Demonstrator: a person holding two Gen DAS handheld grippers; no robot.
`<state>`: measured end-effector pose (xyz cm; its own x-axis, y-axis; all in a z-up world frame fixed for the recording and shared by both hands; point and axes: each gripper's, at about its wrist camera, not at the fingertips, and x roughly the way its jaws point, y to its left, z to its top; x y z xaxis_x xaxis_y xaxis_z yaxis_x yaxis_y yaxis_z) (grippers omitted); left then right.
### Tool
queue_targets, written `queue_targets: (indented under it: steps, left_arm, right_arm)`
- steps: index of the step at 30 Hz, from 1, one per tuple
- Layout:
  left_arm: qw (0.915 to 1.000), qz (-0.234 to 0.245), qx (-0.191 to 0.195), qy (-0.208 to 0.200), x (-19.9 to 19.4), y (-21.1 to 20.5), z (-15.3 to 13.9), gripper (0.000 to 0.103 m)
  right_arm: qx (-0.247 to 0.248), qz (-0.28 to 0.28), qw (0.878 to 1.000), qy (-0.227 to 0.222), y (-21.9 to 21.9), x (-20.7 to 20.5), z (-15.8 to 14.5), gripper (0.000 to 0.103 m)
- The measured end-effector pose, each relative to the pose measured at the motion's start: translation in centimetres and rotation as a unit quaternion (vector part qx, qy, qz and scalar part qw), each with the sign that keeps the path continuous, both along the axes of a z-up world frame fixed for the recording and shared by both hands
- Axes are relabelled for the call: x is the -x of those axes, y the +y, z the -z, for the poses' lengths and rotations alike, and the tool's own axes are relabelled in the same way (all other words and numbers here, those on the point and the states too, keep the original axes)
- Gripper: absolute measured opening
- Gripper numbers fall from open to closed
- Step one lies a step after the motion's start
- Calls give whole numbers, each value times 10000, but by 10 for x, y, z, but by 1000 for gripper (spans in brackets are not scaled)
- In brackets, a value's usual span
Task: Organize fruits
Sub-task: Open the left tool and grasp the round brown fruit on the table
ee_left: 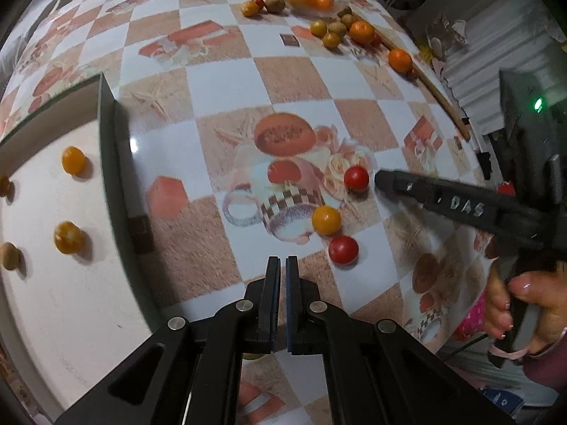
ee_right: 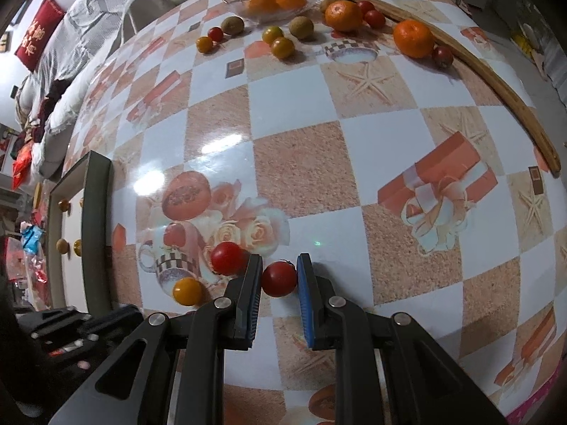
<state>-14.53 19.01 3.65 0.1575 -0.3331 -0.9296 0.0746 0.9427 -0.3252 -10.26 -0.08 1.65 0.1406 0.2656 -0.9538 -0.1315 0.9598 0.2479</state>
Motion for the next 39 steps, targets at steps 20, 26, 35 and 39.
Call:
queue_targets:
  steps: [20,26,35,39]
  left_arm:
    - [9986,-304,-309,-305,-3,22,-27,103]
    - [9984,-143,-502,-199,14,20,-32,103]
    - [9977,206,-644,-32,36,-12,-24,103]
    - [9959,202,-882,-61,37,-27,-11,103]
  right_arm:
    - [351,-275,9987,-234,12,5,1,22]
    - [553,-451,9970,-313,17,11,2,22]
    - [655,-506,9959,-369,20,10,2,22]
    - [627,-472,9964,-334,17,11,2,22]
